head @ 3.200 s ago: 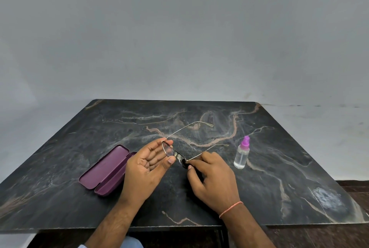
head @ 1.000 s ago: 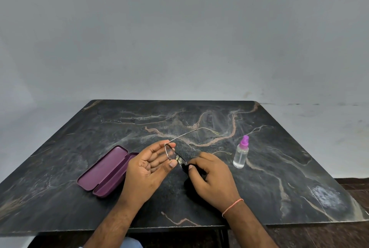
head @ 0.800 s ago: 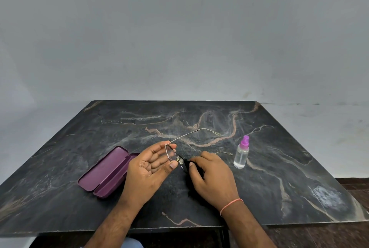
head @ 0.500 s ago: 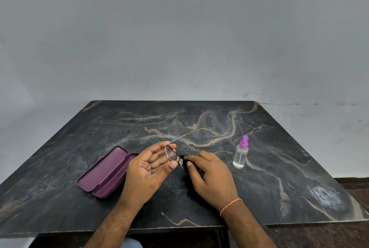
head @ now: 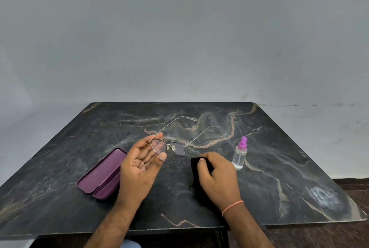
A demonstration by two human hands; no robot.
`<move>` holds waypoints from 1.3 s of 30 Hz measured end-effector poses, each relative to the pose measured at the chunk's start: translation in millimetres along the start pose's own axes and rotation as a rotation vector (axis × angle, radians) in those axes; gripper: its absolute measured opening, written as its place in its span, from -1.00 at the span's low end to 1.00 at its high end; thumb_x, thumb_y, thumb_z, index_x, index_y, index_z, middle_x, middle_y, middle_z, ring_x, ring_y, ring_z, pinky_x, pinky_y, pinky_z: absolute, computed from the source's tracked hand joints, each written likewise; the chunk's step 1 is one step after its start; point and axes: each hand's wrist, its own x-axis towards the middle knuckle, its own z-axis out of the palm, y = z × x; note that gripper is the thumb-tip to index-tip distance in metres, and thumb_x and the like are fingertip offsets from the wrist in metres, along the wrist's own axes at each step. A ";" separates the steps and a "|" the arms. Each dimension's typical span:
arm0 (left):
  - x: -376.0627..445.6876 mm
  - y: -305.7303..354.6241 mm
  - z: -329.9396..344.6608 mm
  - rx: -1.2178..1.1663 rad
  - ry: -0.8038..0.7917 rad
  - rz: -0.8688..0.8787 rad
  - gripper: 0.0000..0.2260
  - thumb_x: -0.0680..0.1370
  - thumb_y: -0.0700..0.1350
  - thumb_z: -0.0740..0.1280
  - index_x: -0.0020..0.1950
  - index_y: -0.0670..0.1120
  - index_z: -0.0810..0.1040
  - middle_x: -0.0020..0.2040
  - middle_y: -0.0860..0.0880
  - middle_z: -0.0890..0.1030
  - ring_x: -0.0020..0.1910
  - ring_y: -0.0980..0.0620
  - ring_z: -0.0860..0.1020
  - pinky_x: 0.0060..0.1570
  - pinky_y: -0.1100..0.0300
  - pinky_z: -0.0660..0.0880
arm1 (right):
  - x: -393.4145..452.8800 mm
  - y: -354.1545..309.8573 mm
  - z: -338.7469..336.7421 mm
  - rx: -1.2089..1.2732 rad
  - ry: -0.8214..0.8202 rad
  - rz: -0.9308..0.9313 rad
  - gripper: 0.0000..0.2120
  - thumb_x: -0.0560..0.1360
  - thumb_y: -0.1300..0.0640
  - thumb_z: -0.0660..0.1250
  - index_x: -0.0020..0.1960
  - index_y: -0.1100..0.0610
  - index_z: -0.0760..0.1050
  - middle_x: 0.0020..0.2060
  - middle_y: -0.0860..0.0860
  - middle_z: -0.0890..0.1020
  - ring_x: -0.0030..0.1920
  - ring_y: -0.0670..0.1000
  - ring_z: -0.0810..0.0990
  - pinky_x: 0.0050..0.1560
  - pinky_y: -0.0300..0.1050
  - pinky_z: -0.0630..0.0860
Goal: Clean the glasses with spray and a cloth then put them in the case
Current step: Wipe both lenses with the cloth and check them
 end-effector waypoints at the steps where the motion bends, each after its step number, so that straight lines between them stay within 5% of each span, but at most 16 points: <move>1: 0.0 0.5 1.0 0.002 -0.004 0.000 -0.58 0.56 -0.08 0.59 0.41 0.05 0.64 0.48 -0.06 0.69 0.48 -0.09 0.66 0.42 0.12 0.61 | 2.1 0.7 -1.3 0.092 -0.012 0.096 -0.77 0.61 0.04 0.30 -0.13 -0.01 0.70 -0.32 -0.11 0.68 -0.27 -0.05 0.64 -0.17 -0.10 0.61; 4: -0.9 1.7 3.1 0.025 -0.029 0.009 -0.61 0.58 -0.03 0.53 0.41 0.09 0.61 0.53 -0.03 0.65 0.53 -0.08 0.62 0.45 0.13 0.58 | 4.9 -2.9 -3.3 0.432 -0.092 0.400 -0.71 0.68 0.17 0.35 -0.09 -0.05 0.78 -0.38 -0.05 0.64 -0.35 -0.03 0.62 -0.32 0.00 0.72; 7: -2.1 1.4 3.2 0.020 -0.063 0.004 -0.63 0.61 -0.05 0.49 0.41 0.08 0.56 0.56 -0.03 0.62 0.53 -0.09 0.62 0.44 0.15 0.59 | 7.3 -11.0 -1.3 0.778 -0.159 0.643 -0.77 0.70 0.17 0.37 -0.02 0.13 0.78 -0.20 0.15 0.66 -0.21 0.05 0.64 -0.29 -0.05 0.73; 13: -6.0 -0.4 6.8 0.085 -0.152 -0.021 -0.61 0.61 -0.04 0.50 0.42 0.09 0.53 0.55 0.00 0.63 0.50 -0.08 0.64 0.43 0.11 0.60 | 7.5 -19.6 -5.7 1.220 -0.217 0.730 -0.66 0.55 -0.01 0.47 0.18 0.21 0.74 0.10 0.26 0.78 0.01 0.17 0.80 -0.11 0.06 0.74; 26: -4.3 1.3 1.0 0.167 -0.113 -0.027 -0.52 0.44 0.01 0.66 0.36 0.13 0.70 0.38 0.05 0.75 0.38 0.03 0.72 0.35 0.19 0.65 | 3.3 -7.3 -5.4 1.226 -0.245 0.628 -0.66 0.63 -0.02 0.40 0.16 0.22 0.77 0.14 0.30 0.77 0.04 0.16 0.80 -0.10 0.08 0.77; 30: -5.2 3.9 2.9 0.152 -0.093 -0.029 -0.54 0.45 -0.03 0.70 0.29 0.26 0.72 0.35 0.09 0.77 0.34 0.05 0.75 0.29 0.24 0.66 | 4.4 -5.4 -3.7 1.147 -0.130 0.618 -0.70 0.52 0.05 0.51 0.09 0.27 0.77 0.06 0.28 0.79 -0.07 0.09 0.80 -0.13 -0.02 0.76; 34: -6.0 -0.2 0.5 0.185 -0.086 -0.048 -0.49 0.42 -0.16 0.68 0.28 0.28 0.73 0.31 0.08 0.79 0.33 0.01 0.76 0.33 0.17 0.67 | 4.5 -7.3 -5.3 1.147 -0.102 0.562 -0.85 0.49 0.09 0.50 -0.04 0.11 0.81 -0.05 0.18 0.81 -0.18 0.02 0.80 -0.27 -0.10 0.72; 39: -5.1 -0.1 0.6 0.177 -0.127 -0.053 -0.51 0.43 -0.02 0.74 0.32 0.19 0.72 0.33 0.04 0.78 0.39 0.02 0.72 0.38 0.15 0.64 | 4.8 -8.3 -7.3 1.237 -0.178 0.537 -0.75 0.58 0.07 0.41 0.13 0.17 0.77 0.11 0.23 0.78 -0.01 0.07 0.78 -0.21 -0.02 0.74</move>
